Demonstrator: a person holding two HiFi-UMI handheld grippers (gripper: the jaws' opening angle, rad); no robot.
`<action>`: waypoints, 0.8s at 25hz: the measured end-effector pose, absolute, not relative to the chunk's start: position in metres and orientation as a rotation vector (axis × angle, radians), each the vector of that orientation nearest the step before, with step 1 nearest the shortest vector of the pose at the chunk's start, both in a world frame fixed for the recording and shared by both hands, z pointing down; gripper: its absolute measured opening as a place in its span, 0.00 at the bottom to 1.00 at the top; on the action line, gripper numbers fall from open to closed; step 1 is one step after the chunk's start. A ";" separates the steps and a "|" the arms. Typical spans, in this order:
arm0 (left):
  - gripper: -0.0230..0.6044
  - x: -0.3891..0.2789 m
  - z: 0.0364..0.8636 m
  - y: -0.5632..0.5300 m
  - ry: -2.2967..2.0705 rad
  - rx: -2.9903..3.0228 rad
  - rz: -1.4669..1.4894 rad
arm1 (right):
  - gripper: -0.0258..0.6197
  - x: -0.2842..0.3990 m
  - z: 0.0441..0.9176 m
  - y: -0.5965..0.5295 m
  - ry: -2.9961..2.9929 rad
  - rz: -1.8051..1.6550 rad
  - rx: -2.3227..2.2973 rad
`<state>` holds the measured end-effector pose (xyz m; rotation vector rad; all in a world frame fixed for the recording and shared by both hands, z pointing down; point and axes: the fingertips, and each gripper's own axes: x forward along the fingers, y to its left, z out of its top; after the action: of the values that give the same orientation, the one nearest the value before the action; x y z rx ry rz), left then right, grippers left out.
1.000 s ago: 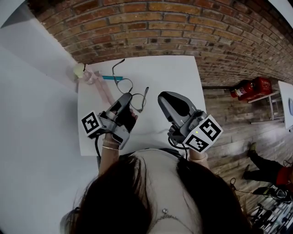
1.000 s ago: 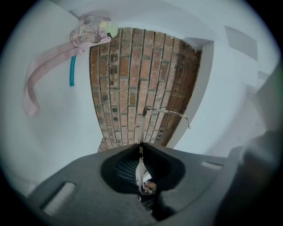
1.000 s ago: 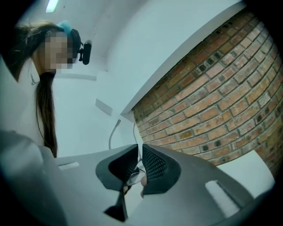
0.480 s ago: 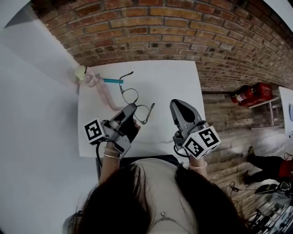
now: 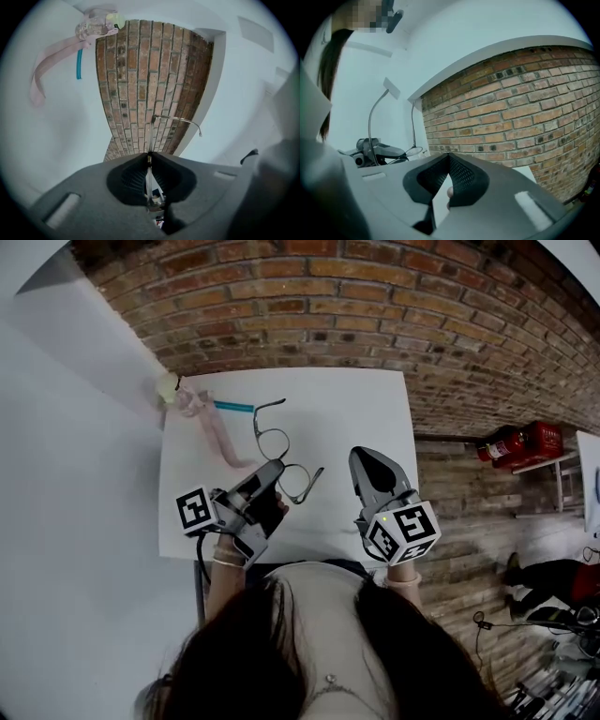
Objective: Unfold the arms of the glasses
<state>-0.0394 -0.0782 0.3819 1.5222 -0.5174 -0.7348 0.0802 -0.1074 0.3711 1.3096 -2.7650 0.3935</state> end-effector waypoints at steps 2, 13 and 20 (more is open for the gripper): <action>0.08 -0.039 0.383 -0.080 -0.528 1.516 -0.746 | 0.04 0.082 0.372 -0.112 -2.766 0.392 1.298; 0.08 -0.040 0.391 -0.083 -0.582 1.523 -0.792 | 0.04 0.082 0.389 -0.125 -2.761 0.368 1.188; 0.08 -0.039 0.388 -0.076 -0.603 1.514 -0.794 | 0.04 0.082 0.387 -0.124 -2.760 0.367 1.170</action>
<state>-0.0385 -0.0760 0.3876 1.5143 -0.6033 -0.7943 0.0822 -0.1243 0.3874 1.1701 -2.7604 0.3674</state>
